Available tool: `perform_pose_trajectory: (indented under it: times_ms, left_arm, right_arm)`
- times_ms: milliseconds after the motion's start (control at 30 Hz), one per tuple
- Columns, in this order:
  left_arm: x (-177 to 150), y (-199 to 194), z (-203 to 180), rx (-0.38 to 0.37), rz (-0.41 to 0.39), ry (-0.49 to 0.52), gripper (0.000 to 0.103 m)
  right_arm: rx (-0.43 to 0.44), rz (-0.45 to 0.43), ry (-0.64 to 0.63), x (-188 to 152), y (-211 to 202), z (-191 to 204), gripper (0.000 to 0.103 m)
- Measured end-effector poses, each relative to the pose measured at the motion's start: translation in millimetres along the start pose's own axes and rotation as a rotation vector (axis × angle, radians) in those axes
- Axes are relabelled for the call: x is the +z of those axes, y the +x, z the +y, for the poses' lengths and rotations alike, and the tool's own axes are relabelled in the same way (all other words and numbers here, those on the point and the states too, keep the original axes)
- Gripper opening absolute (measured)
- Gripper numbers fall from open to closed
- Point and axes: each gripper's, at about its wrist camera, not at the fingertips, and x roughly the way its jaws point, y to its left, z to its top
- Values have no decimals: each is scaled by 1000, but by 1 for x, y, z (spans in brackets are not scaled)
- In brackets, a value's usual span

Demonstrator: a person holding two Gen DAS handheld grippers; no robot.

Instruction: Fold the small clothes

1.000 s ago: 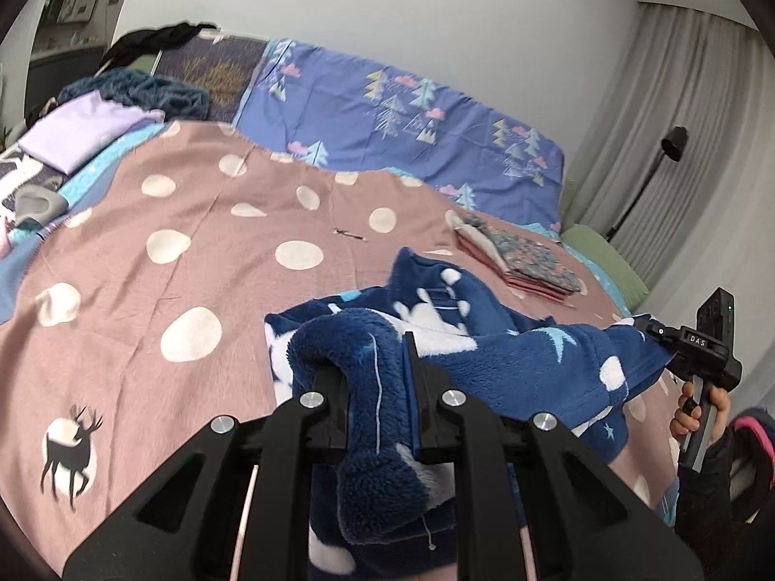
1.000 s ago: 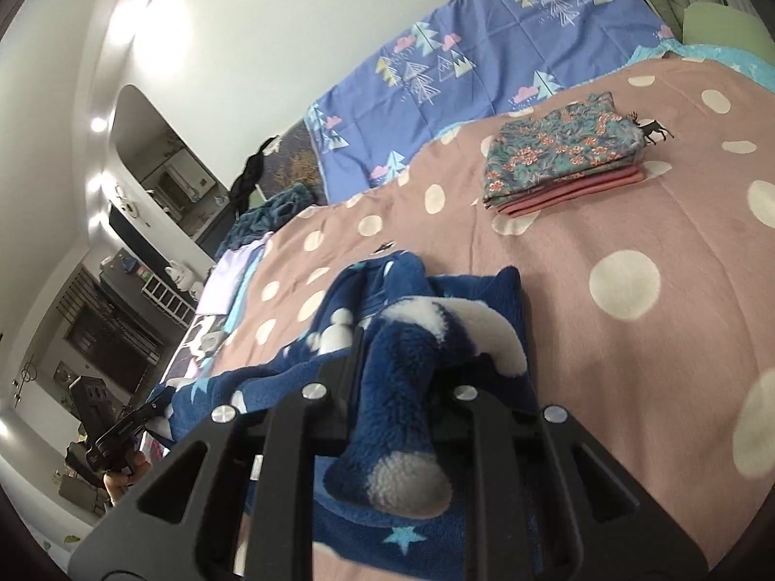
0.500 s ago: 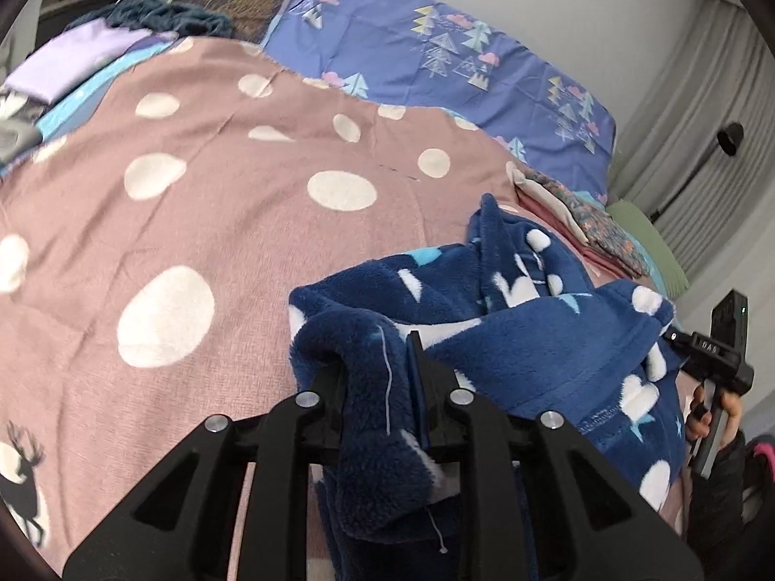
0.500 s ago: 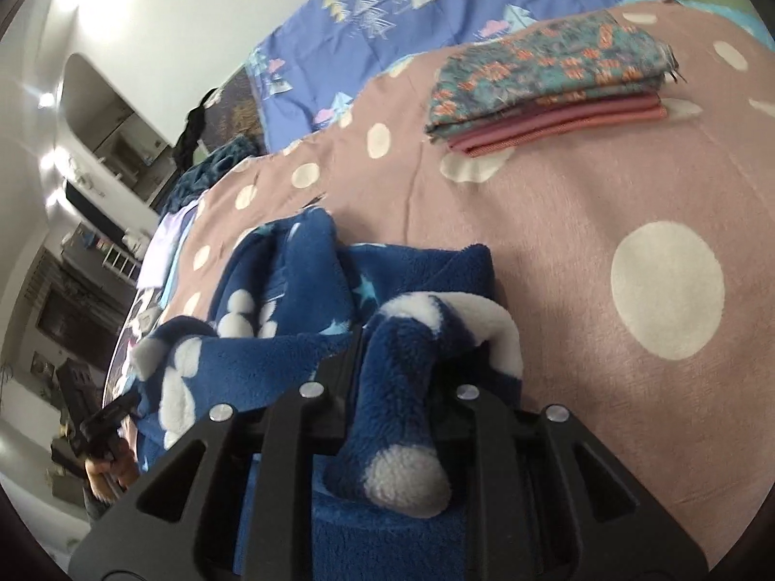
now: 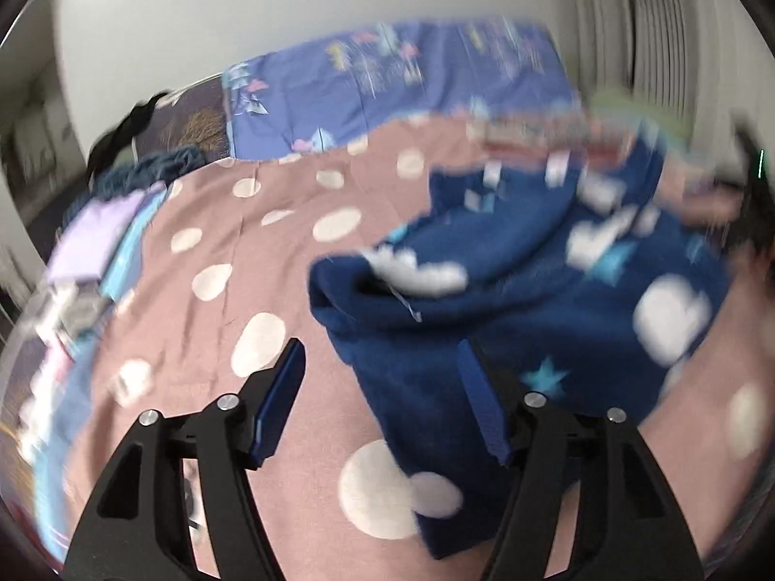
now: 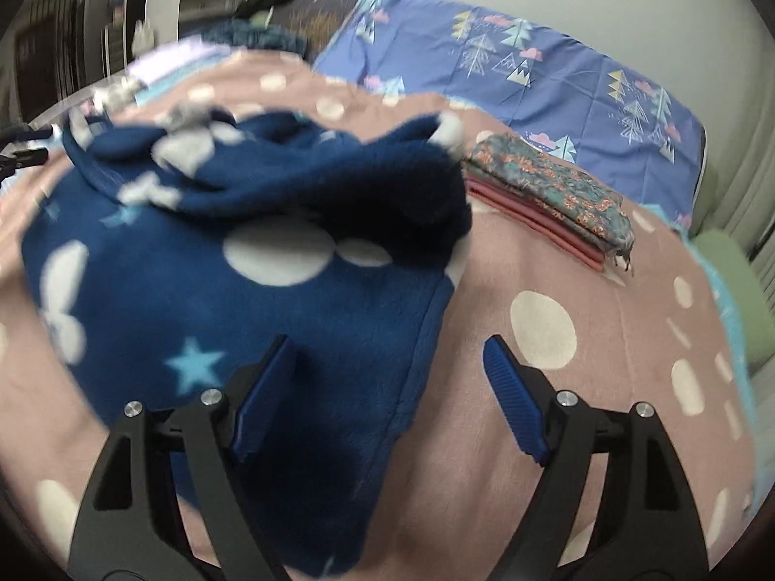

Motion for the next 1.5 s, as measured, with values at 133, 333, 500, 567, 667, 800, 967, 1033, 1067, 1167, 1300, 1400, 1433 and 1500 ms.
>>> perform_pose_trajectory:
  times_ms: [133, 333, 500, 567, 667, 800, 967, 1033, 1067, 1167, 1300, 1400, 1433, 1500]
  left_arm:
    - [16, 46, -8, 63, 43, 82, 66]
    - [62, 112, 57, 0, 75, -219, 73]
    - [58, 144, 81, -174, 136, -371, 70]
    - [58, 156, 81, -261, 155, -413, 36]
    - [63, 160, 82, -281, 137, -464, 9]
    - [75, 110, 86, -249, -44, -454, 9]
    - [80, 139, 77, -122, 55, -363, 13]
    - [69, 164, 67, -74, 148, -321, 20]
    - [59, 174, 60, -51, 191, -302, 23]
    - [50, 158, 56, 0, 157, -282, 33]
    - [56, 110, 52, 66, 96, -274, 35]
    - [67, 69, 23, 18, 14, -234, 39]
    - [71, 56, 6, -21, -2, -213, 39]
    - [80, 29, -54, -140, -40, -110, 39]
  right_arm:
    - [0, -39, 87, 33, 30, -19, 81]
    - [130, 0, 420, 67, 80, -82, 78]
    - [340, 4, 538, 66, 100, -103, 60]
    - [413, 28, 576, 68, 113, -108, 42]
    - [443, 20, 593, 75, 114, -107, 12]
    - [488, -178, 575, 86, 67, -112, 11]
    - [304, 27, 518, 94, 118, -97, 38]
    - [249, 114, 524, 84, 137, -92, 37]
    - [265, 108, 549, 76, 137, -94, 36]
    - [311, 24, 656, 53, 110, -113, 38]
    - [296, -24, 649, 34, 74, -125, 40]
    - [337, -32, 631, 20, 61, -126, 37]
    - [343, -23, 627, 17, 61, -124, 32]
    - [321, 32, 651, 10, 71, -124, 17]
